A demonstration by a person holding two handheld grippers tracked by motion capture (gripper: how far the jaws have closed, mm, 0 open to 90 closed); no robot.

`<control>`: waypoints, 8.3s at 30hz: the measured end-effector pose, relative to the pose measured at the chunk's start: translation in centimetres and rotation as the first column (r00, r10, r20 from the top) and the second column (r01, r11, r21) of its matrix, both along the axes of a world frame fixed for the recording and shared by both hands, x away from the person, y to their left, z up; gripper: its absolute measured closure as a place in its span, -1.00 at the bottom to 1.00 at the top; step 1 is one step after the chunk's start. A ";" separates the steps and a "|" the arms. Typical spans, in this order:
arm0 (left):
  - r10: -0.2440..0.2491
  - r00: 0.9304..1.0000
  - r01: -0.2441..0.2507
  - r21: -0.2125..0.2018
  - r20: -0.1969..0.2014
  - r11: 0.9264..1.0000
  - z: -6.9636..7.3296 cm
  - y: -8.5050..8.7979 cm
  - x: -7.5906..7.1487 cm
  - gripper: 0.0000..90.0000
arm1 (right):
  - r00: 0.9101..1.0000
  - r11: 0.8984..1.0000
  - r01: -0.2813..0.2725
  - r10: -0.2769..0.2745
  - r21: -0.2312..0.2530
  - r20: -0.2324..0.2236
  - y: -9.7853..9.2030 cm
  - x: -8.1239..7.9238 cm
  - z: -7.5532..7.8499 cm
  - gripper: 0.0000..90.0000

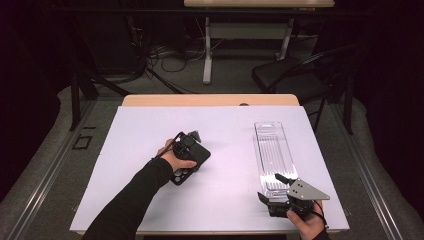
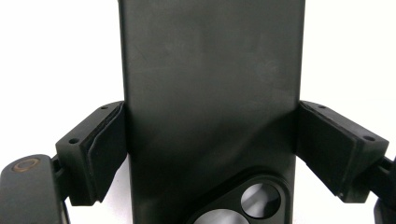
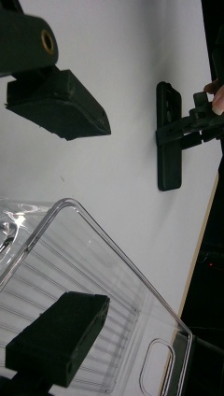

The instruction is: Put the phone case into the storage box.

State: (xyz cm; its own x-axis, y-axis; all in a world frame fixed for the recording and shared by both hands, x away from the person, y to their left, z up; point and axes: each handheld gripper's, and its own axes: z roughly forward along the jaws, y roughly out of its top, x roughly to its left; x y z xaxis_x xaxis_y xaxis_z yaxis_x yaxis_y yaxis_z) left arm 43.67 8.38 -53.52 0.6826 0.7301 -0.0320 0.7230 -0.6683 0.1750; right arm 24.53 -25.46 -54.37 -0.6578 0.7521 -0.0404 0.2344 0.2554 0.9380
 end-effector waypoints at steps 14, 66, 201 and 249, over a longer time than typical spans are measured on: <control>0.008 1.000 -0.008 -0.019 -0.003 1.000 0.4 0.3 0.0 -0.68 | 1.000 1.000 0.002 -0.002 0.001 -0.002 0.0 0.0 0.0 -0.68; -0.165 0.985 0.168 -0.055 0.053 0.984 8.9 0.9 -4.9 -0.68 | 0.993 0.989 -0.114 0.113 -0.091 -0.022 7.5 3.2 4.1 -0.68; -0.324 0.943 0.318 -0.092 -0.070 0.944 9.3 -5.6 -6.7 -0.67 | 0.642 0.375 0.205 0.646 -0.904 0.414 14.5 3.8 2.0 0.73; -0.306 0.940 0.279 -0.183 -0.147 0.943 9.1 -5.1 -5.8 -0.70 | 0.639 0.430 0.219 0.615 -0.876 0.462 14.1 3.7 1.8 0.89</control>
